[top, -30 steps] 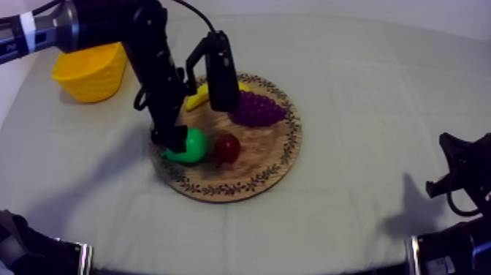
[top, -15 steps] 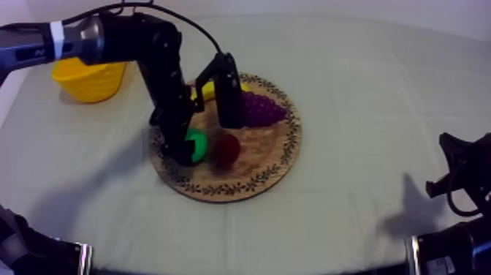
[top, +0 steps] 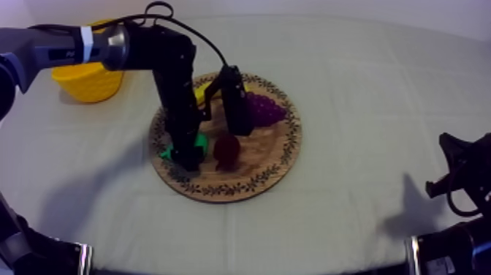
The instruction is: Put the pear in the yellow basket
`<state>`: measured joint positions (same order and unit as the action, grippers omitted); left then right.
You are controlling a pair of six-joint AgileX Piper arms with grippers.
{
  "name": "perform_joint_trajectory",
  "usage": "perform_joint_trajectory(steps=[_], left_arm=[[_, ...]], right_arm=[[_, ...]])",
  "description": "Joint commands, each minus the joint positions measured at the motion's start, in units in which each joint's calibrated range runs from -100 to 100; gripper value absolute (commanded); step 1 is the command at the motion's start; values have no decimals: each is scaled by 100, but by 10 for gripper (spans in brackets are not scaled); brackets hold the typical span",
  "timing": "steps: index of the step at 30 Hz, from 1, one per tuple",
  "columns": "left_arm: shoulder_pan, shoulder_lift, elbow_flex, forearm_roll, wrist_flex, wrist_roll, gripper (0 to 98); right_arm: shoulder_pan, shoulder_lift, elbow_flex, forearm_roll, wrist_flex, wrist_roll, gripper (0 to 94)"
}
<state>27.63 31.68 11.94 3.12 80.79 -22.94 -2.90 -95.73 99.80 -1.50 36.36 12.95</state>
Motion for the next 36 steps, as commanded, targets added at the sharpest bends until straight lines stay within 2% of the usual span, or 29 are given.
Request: perform_joint_trajectory(steps=[1,8,14,25,36], left_arm=[[3,24,-15,-10,4,34,822],[-27,89,23,-21,-87,183,651],[-41,82,37,-4,-151,233,566],[22,-344,54,-14,-73,270,538],[127,-1420,-610,-50,898,366,540]], right_arm=[[-1,-3,-2,1,2,1,4],[-1,-3,-2,1,2,1,4],[-1,-3,-2,1,2,1,4],[-1,-3,-2,1,2,1,4],[-1,-3,-2,1,2,1,4]])
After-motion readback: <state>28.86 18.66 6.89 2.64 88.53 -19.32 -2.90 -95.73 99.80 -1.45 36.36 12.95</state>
